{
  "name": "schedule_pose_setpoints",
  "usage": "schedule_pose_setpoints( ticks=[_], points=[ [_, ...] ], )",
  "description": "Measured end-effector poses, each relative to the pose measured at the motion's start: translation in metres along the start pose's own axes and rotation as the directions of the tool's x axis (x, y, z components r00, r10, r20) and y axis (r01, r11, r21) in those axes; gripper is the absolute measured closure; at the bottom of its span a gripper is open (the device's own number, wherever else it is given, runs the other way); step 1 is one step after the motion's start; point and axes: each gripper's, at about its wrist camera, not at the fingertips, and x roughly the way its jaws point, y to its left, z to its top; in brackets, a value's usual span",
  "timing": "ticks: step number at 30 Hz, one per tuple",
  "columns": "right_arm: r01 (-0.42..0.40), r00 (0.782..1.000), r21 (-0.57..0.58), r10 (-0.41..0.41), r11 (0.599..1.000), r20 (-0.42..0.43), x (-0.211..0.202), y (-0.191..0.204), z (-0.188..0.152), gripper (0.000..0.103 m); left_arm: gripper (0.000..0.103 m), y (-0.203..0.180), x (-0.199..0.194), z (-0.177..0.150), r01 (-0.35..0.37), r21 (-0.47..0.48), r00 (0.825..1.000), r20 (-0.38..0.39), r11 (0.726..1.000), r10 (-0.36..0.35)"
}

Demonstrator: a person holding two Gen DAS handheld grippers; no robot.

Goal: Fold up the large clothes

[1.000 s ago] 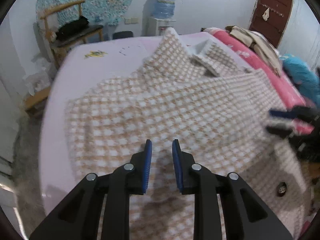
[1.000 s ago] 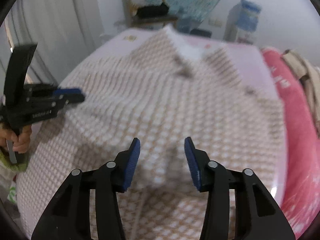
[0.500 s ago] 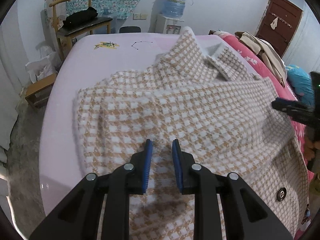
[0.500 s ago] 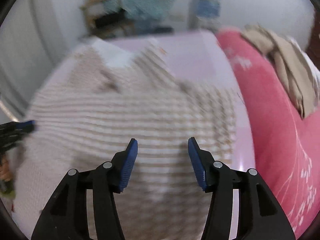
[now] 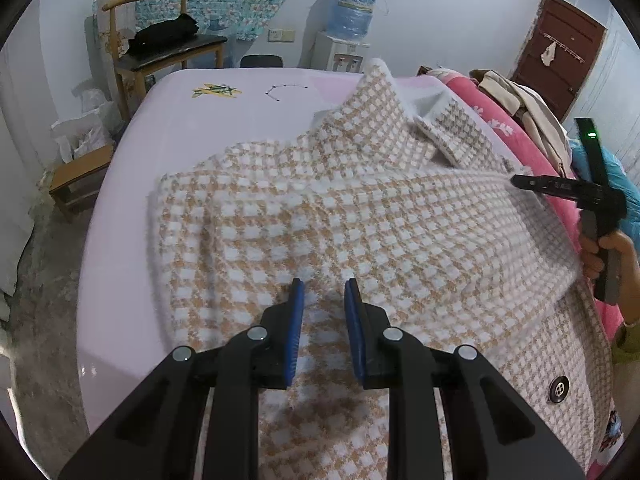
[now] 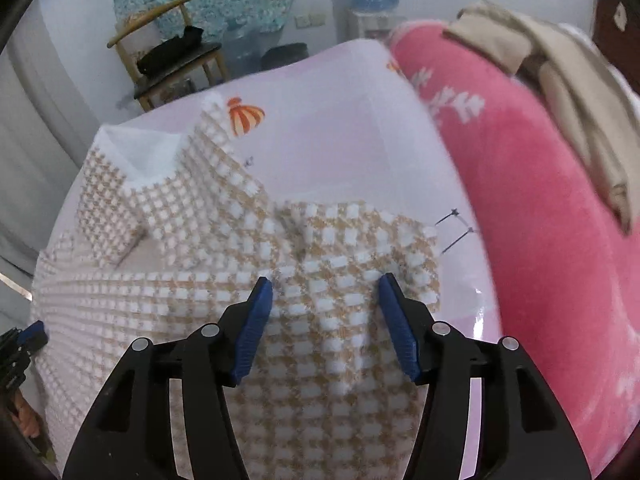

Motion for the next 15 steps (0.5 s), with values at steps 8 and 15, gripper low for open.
schedule_pose_setpoints(
  ticks=[8,15],
  points=[
    [-0.070,0.995,-0.029,0.072,0.997,0.068,-0.113,0.019,-0.058,0.032,0.047,-0.022,-0.073,-0.027,-0.043,0.048,0.998,0.053,0.998,0.040],
    [-0.159,0.987,-0.057,0.161,0.986,0.028,-0.167,0.053,-0.170,0.024,0.025,-0.057,-0.128,-0.098,-0.042,0.077,0.999,0.023,0.996,0.040]
  ],
)
